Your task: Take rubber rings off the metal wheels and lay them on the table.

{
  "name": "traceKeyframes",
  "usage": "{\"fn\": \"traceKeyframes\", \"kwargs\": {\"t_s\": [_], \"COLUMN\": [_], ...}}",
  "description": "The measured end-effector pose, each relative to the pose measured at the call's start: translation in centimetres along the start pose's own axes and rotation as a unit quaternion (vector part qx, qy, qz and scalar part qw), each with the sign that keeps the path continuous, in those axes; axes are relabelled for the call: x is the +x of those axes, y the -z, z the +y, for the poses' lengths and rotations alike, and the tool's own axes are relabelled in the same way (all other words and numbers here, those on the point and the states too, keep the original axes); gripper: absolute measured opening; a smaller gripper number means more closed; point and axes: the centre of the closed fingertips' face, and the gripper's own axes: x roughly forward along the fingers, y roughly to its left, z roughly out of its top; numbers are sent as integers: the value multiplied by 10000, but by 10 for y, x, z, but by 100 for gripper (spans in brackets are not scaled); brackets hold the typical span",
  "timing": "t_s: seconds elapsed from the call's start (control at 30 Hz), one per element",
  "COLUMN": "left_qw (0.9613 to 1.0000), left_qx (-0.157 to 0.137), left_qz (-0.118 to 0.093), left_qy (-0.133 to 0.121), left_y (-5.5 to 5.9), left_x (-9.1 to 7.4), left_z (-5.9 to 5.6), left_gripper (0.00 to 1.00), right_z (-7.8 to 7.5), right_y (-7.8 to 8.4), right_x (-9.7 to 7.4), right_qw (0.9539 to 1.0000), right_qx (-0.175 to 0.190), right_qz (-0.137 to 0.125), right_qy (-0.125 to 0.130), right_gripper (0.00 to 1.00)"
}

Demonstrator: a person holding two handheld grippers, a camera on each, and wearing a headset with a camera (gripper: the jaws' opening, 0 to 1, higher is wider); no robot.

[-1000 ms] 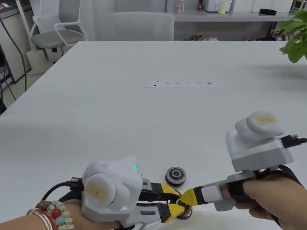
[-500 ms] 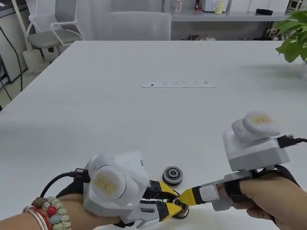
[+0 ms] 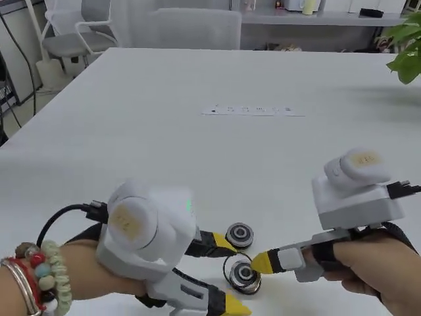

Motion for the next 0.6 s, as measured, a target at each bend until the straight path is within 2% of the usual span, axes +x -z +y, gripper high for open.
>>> {"fn": "traceKeyframes", "kwargs": {"t_s": [0.07, 0.23, 0.37, 0.6], "left_qw": [10000, 9999, 9998, 9984], "left_qx": [62, 8, 23, -43], "left_qz": [44, -41, -54, 75], "left_qy": [-23, -92, -210, -550], "left_y": [-3, -12, -13, -4], "left_x": [-5, -19, -32, -61], "left_z": [0, 2, 1, 4], "left_gripper": [64, 71, 91, 94], "right_z": [0, 5, 9, 16], "right_y": [-2, -9, -9, -15], "right_x": [0, -3, -4, -5], "right_qw": [10000, 9988, 9987, 9987], "right_qx": [49, 345, 363, 192], "right_qz": [-50, -262, -273, -399], "right_qy": [-42, -236, -241, -267], "right_gripper": [0, 0, 0, 0]}}
